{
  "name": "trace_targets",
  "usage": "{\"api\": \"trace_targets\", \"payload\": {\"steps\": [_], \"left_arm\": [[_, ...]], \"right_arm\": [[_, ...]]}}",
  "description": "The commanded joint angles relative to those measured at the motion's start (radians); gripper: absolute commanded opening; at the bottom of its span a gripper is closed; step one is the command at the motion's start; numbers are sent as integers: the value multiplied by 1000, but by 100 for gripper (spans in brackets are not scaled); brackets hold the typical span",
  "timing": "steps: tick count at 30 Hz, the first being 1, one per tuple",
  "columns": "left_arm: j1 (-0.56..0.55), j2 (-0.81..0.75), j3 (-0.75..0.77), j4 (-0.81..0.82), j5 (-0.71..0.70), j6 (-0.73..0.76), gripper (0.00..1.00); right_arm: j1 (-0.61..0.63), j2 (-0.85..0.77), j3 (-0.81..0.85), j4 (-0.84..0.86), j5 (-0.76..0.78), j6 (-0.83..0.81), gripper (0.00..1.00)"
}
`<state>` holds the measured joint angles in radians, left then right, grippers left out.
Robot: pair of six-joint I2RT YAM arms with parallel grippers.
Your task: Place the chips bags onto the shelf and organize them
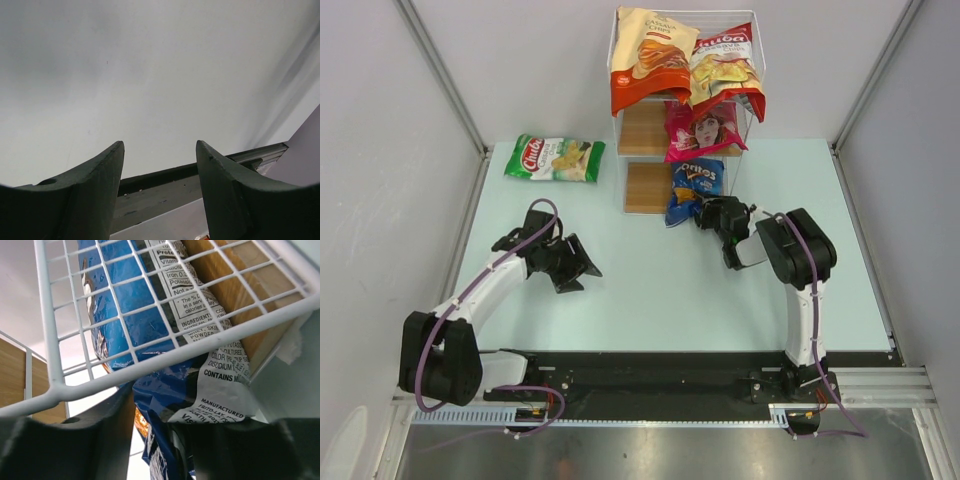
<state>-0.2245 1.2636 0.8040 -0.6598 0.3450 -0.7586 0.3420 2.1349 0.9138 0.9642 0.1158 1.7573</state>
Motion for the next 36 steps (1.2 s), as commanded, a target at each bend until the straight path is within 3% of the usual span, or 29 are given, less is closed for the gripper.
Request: {"api": "trace_targets", "payload": {"steps": [1,8,10,21,24,28,32,36], "left_arm": [[-3,-12,27,12,-11,10,65],[-3,-17,38,9,-43,-11,67],[-3,-13,46,0,-57,-22,75],[1,-7,80,34,-18,-27,76],[4,-21,61,42,0,-19,76],[4,-62,37,38,5,-10,77],[5,-107,3,54,11,-13,76],[5,-132,-32,66,26,-22,76]], "right_arm": [[-18,3,20,14,-45,-33,51],[-6,-93,11,-10,-198,-134,58],[-3,-151,11,-72,-231,-191,61],[0,-247,-16,-353,-380,-282,66],[-6,-224,-24,-357,-398,-265,66],[-1,-207,-30,-352,-420,-259,58],[5,-233,-33,-404,-397,-275,40],[-21,-266,-33,-462,-374,-311,34]]}}
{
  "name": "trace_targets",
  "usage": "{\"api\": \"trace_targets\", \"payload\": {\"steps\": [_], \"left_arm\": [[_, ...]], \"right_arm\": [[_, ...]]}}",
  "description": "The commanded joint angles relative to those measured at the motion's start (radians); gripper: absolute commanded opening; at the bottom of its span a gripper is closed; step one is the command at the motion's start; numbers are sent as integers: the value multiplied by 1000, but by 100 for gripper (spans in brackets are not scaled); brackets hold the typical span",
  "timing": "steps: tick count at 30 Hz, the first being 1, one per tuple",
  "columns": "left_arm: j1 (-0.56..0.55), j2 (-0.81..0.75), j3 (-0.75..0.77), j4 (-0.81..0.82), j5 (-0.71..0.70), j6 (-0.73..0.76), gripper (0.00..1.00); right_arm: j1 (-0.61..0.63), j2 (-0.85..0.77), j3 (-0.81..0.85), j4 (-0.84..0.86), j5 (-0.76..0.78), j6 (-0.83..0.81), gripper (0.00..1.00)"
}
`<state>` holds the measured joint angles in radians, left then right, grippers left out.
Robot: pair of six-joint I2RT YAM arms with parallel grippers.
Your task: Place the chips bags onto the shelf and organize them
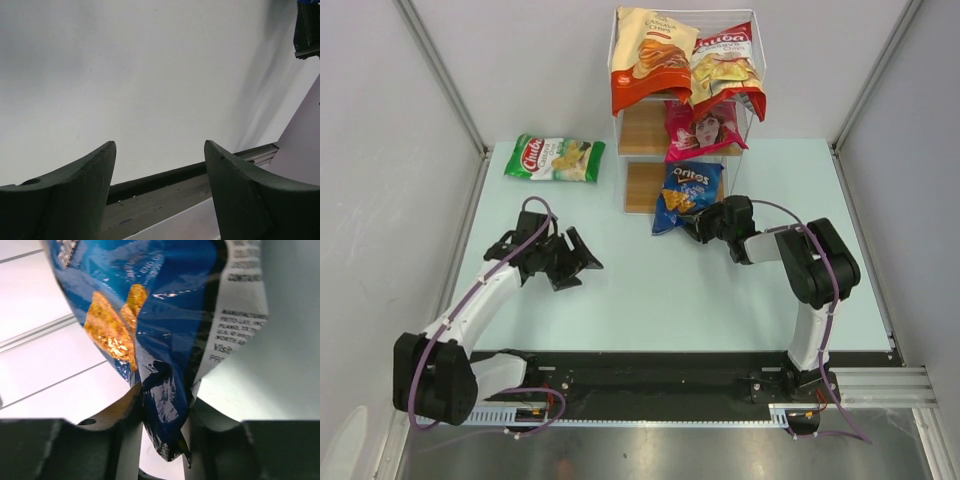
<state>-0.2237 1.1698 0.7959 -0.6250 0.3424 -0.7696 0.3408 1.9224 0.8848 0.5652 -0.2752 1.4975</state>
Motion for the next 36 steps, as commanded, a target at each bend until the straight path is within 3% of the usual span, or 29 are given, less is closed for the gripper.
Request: {"api": "trace_targets", "payload": {"steps": [1,7,14,16,18,20,22,25,27,28,36], "left_arm": [[4,-44,-26,28,30,-13,76],[4,-62,-26,31,10,-33,76],[4,-16,38,28,-32,-27,76],[4,23,60,36,-36,-27,76],[4,62,97,41,-26,-30,76],[4,109,133,36,-23,-27,76],[4,132,158,19,-35,-22,76],[4,146,198,-24,-74,-4,77],[4,149,212,-42,-88,0,77],[4,151,215,-47,-92,0,84],[20,172,210,-15,-85,1,85]], "right_arm": [[-32,-54,-3,-64,16,-57,33],[-146,-14,-1,5,-80,-40,28],[-157,32,6,129,-104,44,24],[-154,49,8,157,-105,69,17],[-141,55,6,185,-107,96,16],[-134,72,6,222,-111,109,23],[-125,87,6,251,-134,121,39],[-120,81,6,256,-169,107,52],[-120,43,6,207,-188,84,54],[-120,27,5,187,-206,54,56],[-117,-186,0,-129,-324,-135,70]]}}
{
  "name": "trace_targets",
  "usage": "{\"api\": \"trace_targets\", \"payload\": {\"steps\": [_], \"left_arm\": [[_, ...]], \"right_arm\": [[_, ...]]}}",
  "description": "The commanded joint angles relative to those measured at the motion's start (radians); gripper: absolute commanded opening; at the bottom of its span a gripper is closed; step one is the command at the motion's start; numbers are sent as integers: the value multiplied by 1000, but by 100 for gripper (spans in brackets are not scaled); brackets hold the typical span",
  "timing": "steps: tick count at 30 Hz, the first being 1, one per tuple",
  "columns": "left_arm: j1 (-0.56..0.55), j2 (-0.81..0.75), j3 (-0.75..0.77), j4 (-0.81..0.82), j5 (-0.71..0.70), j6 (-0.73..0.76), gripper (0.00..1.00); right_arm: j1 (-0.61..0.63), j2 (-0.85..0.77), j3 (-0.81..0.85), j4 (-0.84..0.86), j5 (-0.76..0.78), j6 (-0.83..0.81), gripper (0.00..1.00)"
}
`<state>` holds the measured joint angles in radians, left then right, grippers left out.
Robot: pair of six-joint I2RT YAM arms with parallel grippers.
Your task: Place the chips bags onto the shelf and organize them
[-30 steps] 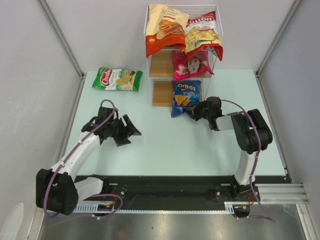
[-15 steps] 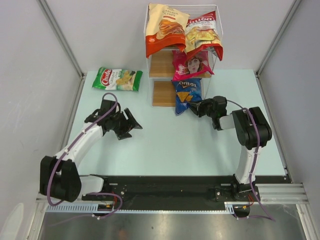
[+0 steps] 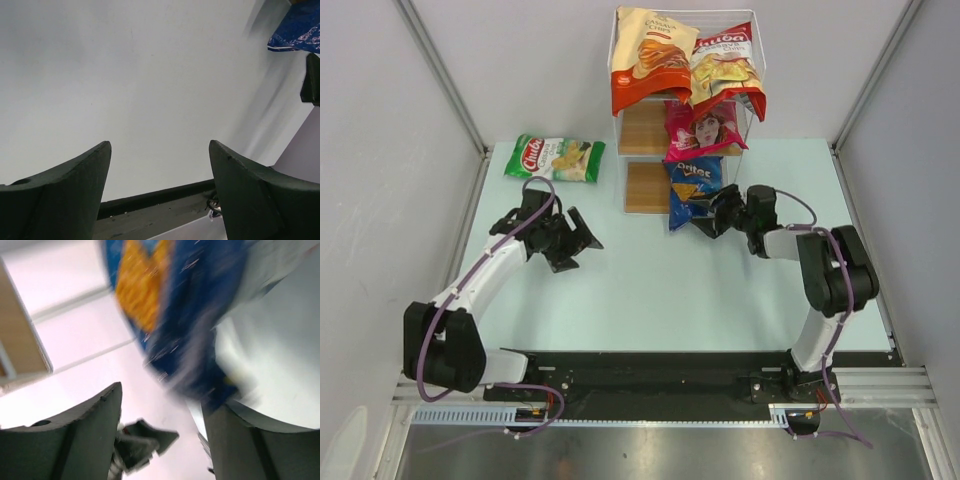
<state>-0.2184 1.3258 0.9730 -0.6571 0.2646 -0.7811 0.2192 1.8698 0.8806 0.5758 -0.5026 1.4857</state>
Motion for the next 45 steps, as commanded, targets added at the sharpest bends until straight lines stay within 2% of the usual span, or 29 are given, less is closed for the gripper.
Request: {"api": "trace_targets", "payload": {"steps": [1,5,8,10,11,14,16,20,22,27,35,37,39,45], "left_arm": [[19,19,30,28,-4,13,85],[27,30,-12,114,-1,-7,85],[51,35,-103,252,22,-76,86],[95,49,-175,425,80,-197,85],[112,56,-253,565,103,-251,85],[158,90,-344,785,114,-420,84],[184,127,-315,826,95,-440,84],[215,271,-179,807,71,-417,84],[251,321,-134,842,77,-464,84],[260,513,-154,1160,111,-732,84],[275,728,-160,1561,4,-981,82],[277,777,-128,1594,-22,-1012,81],[281,794,-99,1561,-30,-1006,81],[307,814,36,1343,-59,-902,81]], "right_arm": [[5,-150,-2,-181,-108,-139,72],[-4,-271,-22,-324,-137,-252,72],[-26,-369,-20,-474,-146,-313,72],[-41,-429,-22,-568,-159,-361,71],[-53,-448,-22,-605,-163,-373,71],[-102,-501,-22,-678,-183,-407,71],[-141,-523,-22,-695,-191,-423,71],[-190,-566,-22,-715,-211,-432,71],[-204,-574,-22,-728,-221,-442,71],[-210,-603,-23,-771,-225,-476,70],[-293,-626,-22,-806,-273,-479,70],[-303,-633,-22,-833,-275,-486,69],[-310,-640,-20,-843,-274,-486,69],[-326,-658,-22,-898,-269,-510,69]]}}
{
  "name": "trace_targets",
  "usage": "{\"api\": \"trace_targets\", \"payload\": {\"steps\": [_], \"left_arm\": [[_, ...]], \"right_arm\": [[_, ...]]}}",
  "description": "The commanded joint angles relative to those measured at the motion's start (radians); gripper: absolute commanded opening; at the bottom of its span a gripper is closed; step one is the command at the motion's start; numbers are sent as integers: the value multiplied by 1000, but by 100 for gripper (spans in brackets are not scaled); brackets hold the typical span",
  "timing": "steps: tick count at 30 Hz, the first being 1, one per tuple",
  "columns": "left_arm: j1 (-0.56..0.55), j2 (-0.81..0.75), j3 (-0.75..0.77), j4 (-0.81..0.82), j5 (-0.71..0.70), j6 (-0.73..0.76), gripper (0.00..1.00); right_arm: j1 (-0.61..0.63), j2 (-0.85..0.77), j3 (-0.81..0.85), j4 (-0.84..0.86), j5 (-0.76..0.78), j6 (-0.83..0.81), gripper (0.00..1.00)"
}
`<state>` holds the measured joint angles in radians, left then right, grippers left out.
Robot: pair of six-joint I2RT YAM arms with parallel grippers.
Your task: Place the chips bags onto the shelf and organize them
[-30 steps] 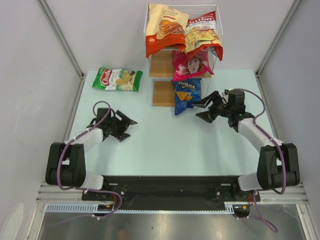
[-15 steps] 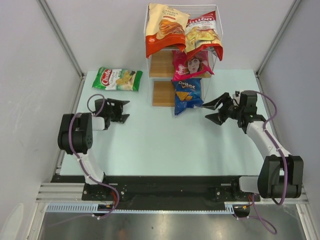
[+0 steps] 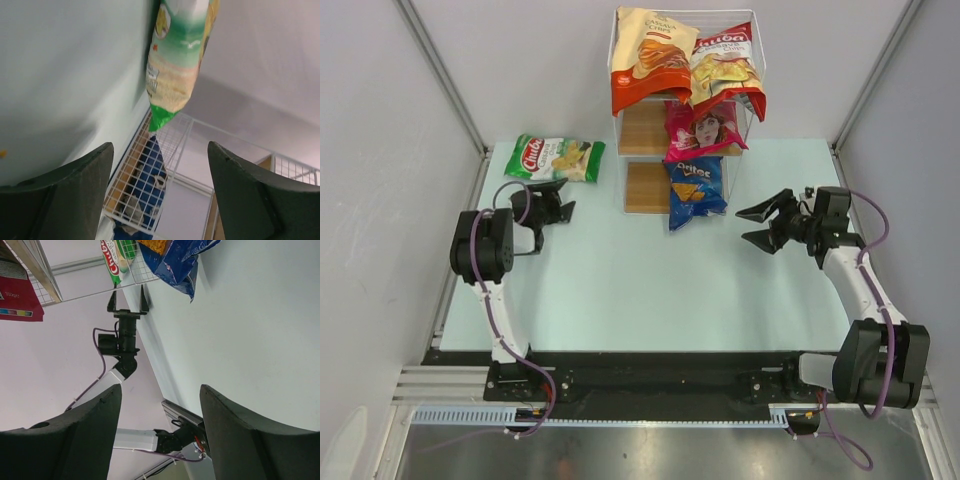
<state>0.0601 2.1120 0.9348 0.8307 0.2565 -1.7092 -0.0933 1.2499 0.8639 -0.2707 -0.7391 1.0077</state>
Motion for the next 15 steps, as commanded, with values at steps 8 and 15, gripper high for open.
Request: {"api": "trace_targets", "payload": {"steps": [8,15], "left_arm": [[50,72,427,-608,-129,259,83],[47,192,565,-616,-134,237,82]], "right_arm": [[-48,-30,-5,-101,-26,-69,69],[-46,28,-6,-122,-19,-78,68]]}}
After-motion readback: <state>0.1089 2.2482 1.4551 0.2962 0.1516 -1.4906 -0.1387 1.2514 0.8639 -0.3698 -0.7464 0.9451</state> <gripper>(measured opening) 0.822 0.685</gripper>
